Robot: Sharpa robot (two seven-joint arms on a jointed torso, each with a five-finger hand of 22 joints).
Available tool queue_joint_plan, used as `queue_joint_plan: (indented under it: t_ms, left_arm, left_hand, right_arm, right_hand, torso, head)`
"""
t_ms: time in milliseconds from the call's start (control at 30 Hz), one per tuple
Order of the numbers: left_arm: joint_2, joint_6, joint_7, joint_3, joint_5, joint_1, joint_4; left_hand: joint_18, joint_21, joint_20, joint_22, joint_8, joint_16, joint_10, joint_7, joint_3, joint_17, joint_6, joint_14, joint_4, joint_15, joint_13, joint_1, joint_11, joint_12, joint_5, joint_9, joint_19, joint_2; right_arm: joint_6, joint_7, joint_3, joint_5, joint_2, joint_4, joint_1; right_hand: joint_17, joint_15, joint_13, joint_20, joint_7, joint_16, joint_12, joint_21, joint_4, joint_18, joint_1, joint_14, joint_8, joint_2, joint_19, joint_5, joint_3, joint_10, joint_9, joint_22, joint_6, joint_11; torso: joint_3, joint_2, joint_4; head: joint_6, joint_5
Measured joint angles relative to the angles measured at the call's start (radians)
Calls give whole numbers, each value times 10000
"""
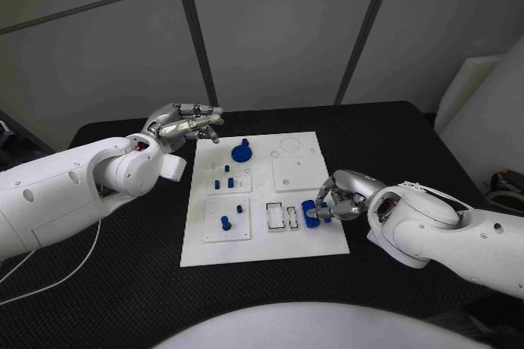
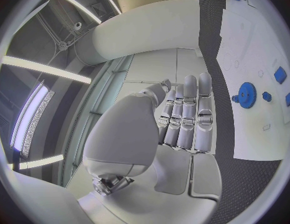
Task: Assemble the parts on the task board
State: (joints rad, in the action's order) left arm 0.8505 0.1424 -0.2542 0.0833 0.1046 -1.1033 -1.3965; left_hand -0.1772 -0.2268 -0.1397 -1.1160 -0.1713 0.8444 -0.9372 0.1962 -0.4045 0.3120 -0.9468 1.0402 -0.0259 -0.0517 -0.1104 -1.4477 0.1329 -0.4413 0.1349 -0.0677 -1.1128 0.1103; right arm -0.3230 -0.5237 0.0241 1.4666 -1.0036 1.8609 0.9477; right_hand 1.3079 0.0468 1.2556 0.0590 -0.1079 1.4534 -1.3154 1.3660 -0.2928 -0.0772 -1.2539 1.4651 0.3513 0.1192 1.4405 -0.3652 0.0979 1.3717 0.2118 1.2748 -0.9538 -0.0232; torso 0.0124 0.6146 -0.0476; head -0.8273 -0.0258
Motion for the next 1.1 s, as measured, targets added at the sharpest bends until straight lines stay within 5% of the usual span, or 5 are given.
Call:
queue_joint_plan:
  t_ms: [533, 1100]
  left_arm:
    - [36, -15, 0, 0, 0, 0, -22]
    - [54, -76, 16, 0, 0, 0, -47]
  left_hand:
    - [1, 0, 0, 0, 0, 0, -1, 0, 0, 1, 0, 0, 0, 0, 0, 0, -1, 0, 0, 0, 0, 0]
    - [0, 0, 0, 9, 0, 0, -1, 0, 0, -6, 0, 0, 0, 0, 12, 0, -1, 0, 0, -1, 0, 0]
  right_arm:
    - [354, -248, 0, 307, 407, -380, -256]
    - [187, -303, 45, 647, 773, -606, -372]
  right_hand:
    - [-1, 0, -1, 0, 4, 14, 0, 40, 5, 0, 65, 0, 116, -64, 0, 0, 77, 0, 79, 29, 3, 0]
    - [-3, -1, 180, -38, 116, 71, -48, 115, 61, -2, -286, 0, 473, -504, 36, -237, 187, 7, 316, 127, 81, 6]
  torso:
    - [-1, 5, 4]
    - [-4, -4, 3]
  head:
    - [-81, 56]
    - [-130, 101]
